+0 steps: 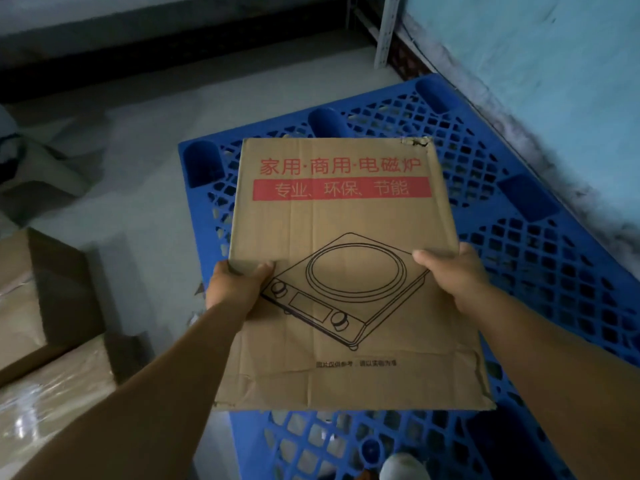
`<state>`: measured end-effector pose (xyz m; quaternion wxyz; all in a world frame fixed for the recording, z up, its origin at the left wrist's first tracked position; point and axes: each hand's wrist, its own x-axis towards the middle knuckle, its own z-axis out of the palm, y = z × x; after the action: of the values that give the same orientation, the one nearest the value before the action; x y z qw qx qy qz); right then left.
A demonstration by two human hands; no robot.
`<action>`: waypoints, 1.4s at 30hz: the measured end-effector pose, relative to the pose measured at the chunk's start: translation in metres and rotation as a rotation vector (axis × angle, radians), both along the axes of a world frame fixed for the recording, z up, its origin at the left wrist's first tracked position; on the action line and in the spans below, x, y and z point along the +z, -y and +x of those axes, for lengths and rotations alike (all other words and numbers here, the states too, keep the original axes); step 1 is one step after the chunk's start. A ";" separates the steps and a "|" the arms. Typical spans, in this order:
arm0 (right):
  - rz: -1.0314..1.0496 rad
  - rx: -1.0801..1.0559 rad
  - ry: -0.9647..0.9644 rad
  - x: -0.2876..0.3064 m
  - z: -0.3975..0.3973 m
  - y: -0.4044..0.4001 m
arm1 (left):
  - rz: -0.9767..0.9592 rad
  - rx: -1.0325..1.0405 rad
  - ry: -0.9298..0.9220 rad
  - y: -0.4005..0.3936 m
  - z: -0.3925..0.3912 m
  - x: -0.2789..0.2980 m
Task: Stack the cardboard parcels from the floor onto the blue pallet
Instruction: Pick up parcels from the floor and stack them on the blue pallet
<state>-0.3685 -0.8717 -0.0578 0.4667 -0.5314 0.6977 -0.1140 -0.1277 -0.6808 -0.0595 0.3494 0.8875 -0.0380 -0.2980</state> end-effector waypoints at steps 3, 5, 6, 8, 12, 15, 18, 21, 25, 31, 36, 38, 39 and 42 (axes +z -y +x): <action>-0.026 0.016 0.006 -0.035 -0.002 0.023 | -0.019 -0.011 0.013 0.021 -0.003 -0.032; -0.052 0.025 0.014 -0.054 -0.002 0.038 | -0.028 -0.016 0.022 0.034 -0.005 -0.051; -0.064 0.036 0.008 -0.062 -0.001 0.046 | -0.037 -0.018 0.025 0.040 -0.005 -0.061; -0.090 0.066 -0.013 -0.074 0.000 0.061 | -0.064 -0.021 0.028 0.054 -0.007 -0.076; -0.151 0.118 -0.042 -0.098 0.001 0.094 | -0.105 -0.024 0.066 0.081 -0.009 -0.097; -0.177 0.132 -0.055 -0.113 0.002 0.116 | -0.119 -0.038 0.085 0.099 -0.008 -0.113; -0.212 0.173 -0.108 -0.124 0.001 0.131 | -0.111 -0.045 0.078 0.111 -0.009 -0.127; -0.239 0.214 -0.175 -0.131 0.002 0.142 | -0.098 -0.056 0.102 0.118 -0.012 -0.132; -0.342 0.301 -0.342 -0.134 0.005 0.143 | -0.067 -0.221 0.214 0.118 -0.011 -0.134; -0.420 0.755 -0.411 -0.102 0.015 0.075 | 0.081 -0.828 0.404 0.094 -0.033 -0.126; -0.287 1.176 -0.254 -0.091 0.004 0.004 | 0.185 -1.272 0.322 0.046 -0.033 -0.121; -0.254 1.338 -0.300 -0.097 -0.001 -0.014 | 0.244 -1.384 0.339 0.035 -0.034 -0.121; -0.261 1.409 -0.339 -0.102 -0.003 -0.019 | 0.261 -1.404 0.353 0.033 -0.036 -0.121; -0.349 1.465 -0.445 -0.114 -0.006 -0.020 | 0.253 -1.365 0.410 0.035 -0.041 -0.124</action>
<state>-0.3745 -0.8520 -0.1721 0.1819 -0.9321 0.2185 0.2243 -0.1685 -0.7153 -0.1830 -0.0344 0.7377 -0.6137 -0.2794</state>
